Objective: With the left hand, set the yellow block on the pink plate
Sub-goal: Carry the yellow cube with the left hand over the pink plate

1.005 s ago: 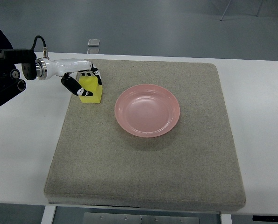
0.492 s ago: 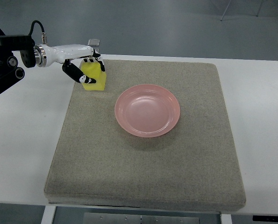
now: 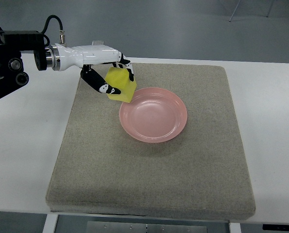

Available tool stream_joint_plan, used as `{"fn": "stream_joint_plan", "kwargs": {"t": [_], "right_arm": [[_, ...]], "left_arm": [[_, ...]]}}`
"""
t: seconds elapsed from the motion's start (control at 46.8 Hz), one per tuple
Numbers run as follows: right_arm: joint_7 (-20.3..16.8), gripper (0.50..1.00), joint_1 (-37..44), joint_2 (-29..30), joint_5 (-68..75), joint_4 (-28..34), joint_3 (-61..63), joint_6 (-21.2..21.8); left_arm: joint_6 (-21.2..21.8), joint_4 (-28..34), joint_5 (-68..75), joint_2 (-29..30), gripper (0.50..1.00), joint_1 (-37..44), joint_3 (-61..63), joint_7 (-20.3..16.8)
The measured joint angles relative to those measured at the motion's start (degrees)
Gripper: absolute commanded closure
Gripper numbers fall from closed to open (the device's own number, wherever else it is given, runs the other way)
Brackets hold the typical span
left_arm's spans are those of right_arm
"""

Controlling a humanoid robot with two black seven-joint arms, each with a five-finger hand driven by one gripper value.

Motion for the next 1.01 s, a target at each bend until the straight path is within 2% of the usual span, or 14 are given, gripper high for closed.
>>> {"fn": "stream_joint_plan", "kwargs": {"t": [0.257, 0.535, 0.77, 1.005], "right_arm": [[0.0, 0.576, 0.0, 0.0, 0.0, 0.0, 0.0, 0.0], [0.0, 0.576, 0.0, 0.0, 0.0, 0.0, 0.0, 0.0], [0.0, 0.576, 0.0, 0.0, 0.0, 0.0, 0.0, 0.0], [0.0, 0.576, 0.0, 0.0, 0.0, 0.0, 0.0, 0.0]], "left_arm": [[-0.1, -0.4, 0.4, -3.3, 1.000, -0.7, 0.6, 0.2], [-0.1, 7.4, 1.0, -12.5, 1.000, -0.5, 1.7, 0.3], [-0.1, 13.4, 1.3, -17.3, 1.000, -0.4, 3.3, 0.2], [-0.1, 15.1, 1.8, -18.7, 1.000, -0.2, 6.8, 0.2]]}}
